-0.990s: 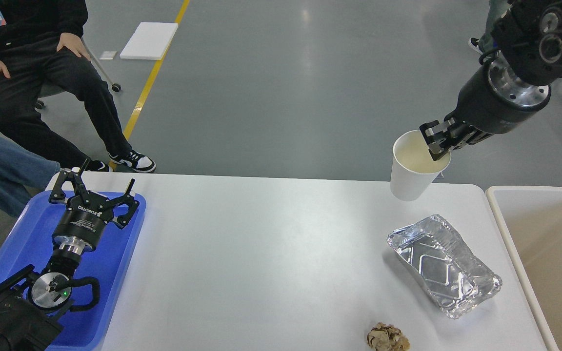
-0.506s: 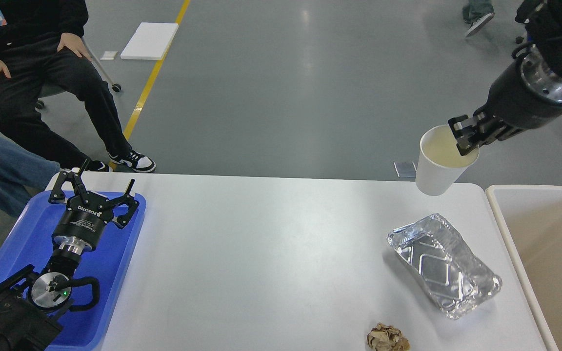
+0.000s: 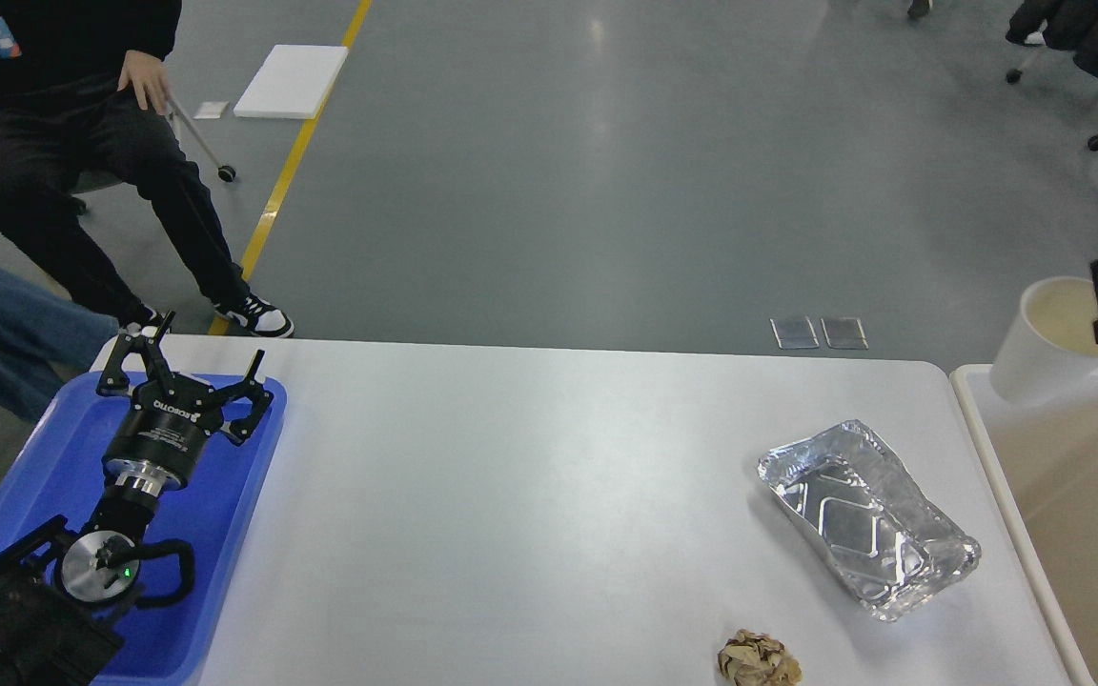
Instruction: Tidy desktop
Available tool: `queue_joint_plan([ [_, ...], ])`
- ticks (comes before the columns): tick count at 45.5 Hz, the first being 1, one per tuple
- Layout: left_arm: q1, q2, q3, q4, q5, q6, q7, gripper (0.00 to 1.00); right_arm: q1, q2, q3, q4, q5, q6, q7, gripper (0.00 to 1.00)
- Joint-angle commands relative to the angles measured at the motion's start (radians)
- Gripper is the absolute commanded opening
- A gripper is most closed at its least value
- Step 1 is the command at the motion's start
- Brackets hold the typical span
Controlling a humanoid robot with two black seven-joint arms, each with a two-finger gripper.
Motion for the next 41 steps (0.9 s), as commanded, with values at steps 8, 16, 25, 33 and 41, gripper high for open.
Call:
queue_joint_plan([
  [8,0.001,0.0,0.0,0.0,0.0,0.0,0.0,0.99,-0.288,-0.154,0.037,-0.232,-0.006,-0.007,-0.001,0.0],
  [16,0.001,0.0,0.0,0.0,0.0,0.0,0.0,0.99,-0.456,-0.163,0.094,-0.358,0.007,-0.033,-0.001,0.0],
  [25,0.001,0.001,0.0,0.0,0.0,0.0,0.0,0.99,-0.652,-0.17,0.207,-0.479,0.008,-0.084,-0.001,0.0],
  [33,0.001,0.001,0.0,0.0,0.0,0.0,-0.002,0.99,-0.83,-0.17,0.367,-0.6,0.008,-0.102,-0.001,0.0],
  [41,0.001,0.001,0.0,0.0,0.0,0.0,-0.002,0.99,-0.988,-0.151,0.441,-0.681,0.043,-0.176,-0.001,0.0],
])
